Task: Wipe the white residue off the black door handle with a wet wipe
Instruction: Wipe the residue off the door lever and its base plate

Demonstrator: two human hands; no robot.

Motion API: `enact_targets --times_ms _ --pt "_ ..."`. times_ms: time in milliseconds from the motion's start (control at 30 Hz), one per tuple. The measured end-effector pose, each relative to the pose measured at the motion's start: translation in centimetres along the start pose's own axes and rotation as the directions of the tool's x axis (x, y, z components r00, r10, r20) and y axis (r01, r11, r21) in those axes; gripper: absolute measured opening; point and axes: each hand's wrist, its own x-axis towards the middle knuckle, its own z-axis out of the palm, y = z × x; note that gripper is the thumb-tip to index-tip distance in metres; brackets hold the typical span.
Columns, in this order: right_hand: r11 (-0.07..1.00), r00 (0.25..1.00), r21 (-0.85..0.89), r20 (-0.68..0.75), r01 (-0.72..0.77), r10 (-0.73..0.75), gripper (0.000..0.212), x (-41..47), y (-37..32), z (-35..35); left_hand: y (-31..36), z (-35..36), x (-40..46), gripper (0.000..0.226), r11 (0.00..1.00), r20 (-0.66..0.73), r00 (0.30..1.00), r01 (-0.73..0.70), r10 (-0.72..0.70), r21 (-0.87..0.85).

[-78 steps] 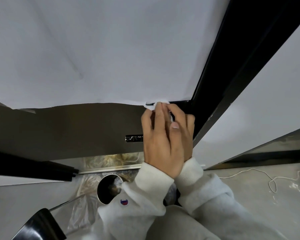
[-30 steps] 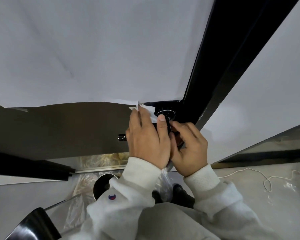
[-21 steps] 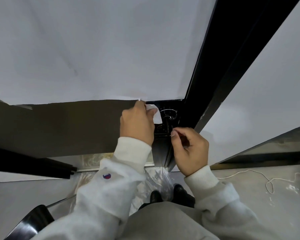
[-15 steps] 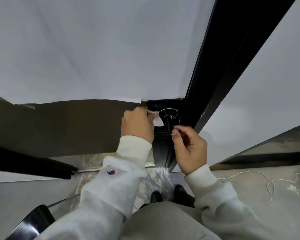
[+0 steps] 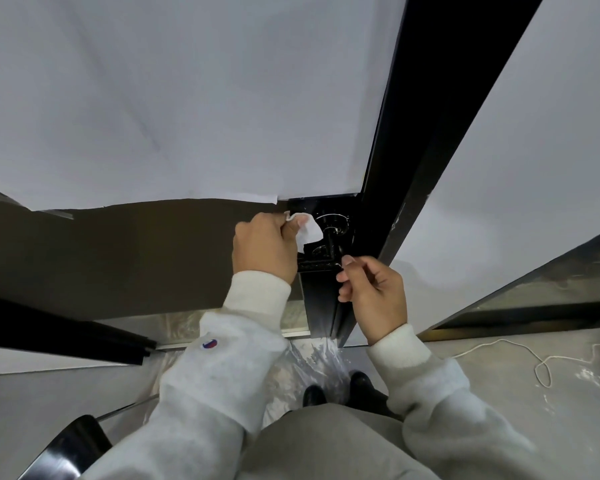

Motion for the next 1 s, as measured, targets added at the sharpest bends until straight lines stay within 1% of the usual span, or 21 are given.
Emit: enact_targets --times_ms 100,133,233,300,400,467,533,600,667,733,767,833,933,1000 --pt "0.998 0.998 0.006 0.017 -0.065 0.065 0.016 -0.2 0.5 -0.2 0.3 0.0 -0.1 0.062 0.999 -0.083 0.997 -0.007 0.003 -0.045" --pt "0.997 0.997 0.005 0.021 -0.075 0.074 0.016 -0.3 0.6 -0.2 0.5 0.0 0.0 0.065 0.999 -0.109 0.994 -0.012 0.008 -0.035" --pt "0.997 0.996 -0.017 0.034 -0.076 0.077 0.017 -0.4 0.6 -0.3 0.5 0.3 0.2 0.063 0.999 -0.134 0.99 -0.041 0.041 0.0" --pt "0.997 0.996 -0.039 0.053 -0.065 0.067 0.016 -0.4 0.5 -0.4 0.2 0.5 0.0 0.056 0.998 -0.133 0.99 -0.056 0.053 -0.022" --pt "0.996 0.995 -0.046 0.064 -0.07 0.073 0.017 -0.4 0.3 -0.7 -0.3 0.0 -0.1 0.038 0.994 -0.14 0.986 -0.099 0.092 -0.048" --pt "0.996 0.995 -0.042 0.066 -0.074 0.076 0.018 -0.3 0.4 -1.0 -0.3 -0.5 -0.1 0.027 0.994 -0.107 0.99 -0.1 0.096 -0.033" --pt "0.995 0.992 -0.018 0.079 -0.098 0.1 0.017 -0.2 0.5 -1.2 -0.3 -0.5 -0.7 0.022 0.993 -0.108 0.988 -0.114 0.115 0.015" --pt "0.994 0.99 0.003 0.088 -0.107 0.107 0.018 0.0 0.5 -1.3 0.0 -0.2 -1.9 0.021 0.981 -0.183 0.965 -0.178 0.189 0.072" --pt "0.996 0.992 0.001 0.084 -0.091 0.09 0.018 0.2 0.2 -1.4 0.7 0.5 -3.2 0.019 0.953 -0.254 0.919 -0.299 0.3 0.042" --pt "0.997 0.994 0.0 0.086 -0.072 0.072 0.019 0.4 0.0 -1.3 1.1 1.9 -3.4 0.017 0.902 -0.289 0.86 -0.432 0.42 0.027" --pt "0.998 0.994 -0.003 0.091 -0.064 0.064 0.02 0.5 0.0 -1.3 1.3 2.8 -3.3 0.02 0.886 -0.285 0.843 -0.458 0.456 0.064" --pt "0.999 0.994 -0.02 0.099 -0.042 0.044 0.023 0.6 0.2 -1.4 1.5 4.6 -3.4 0.026 0.881 -0.259 0.843 -0.445 0.472 0.159" --pt "1.0 0.996 -0.017 0.089 -0.026 0.028 0.023 0.6 0.6 -1.7 2.0 6.1 -4.5 0.032 0.872 -0.21 0.849 -0.448 0.484 0.198" --pt "0.999 0.995 -0.01 0.086 -0.046 0.046 0.024 0.7 0.7 -1.8 1.8 6.3 -4.3 0.034 0.836 -0.179 0.824 -0.494 0.538 0.237"
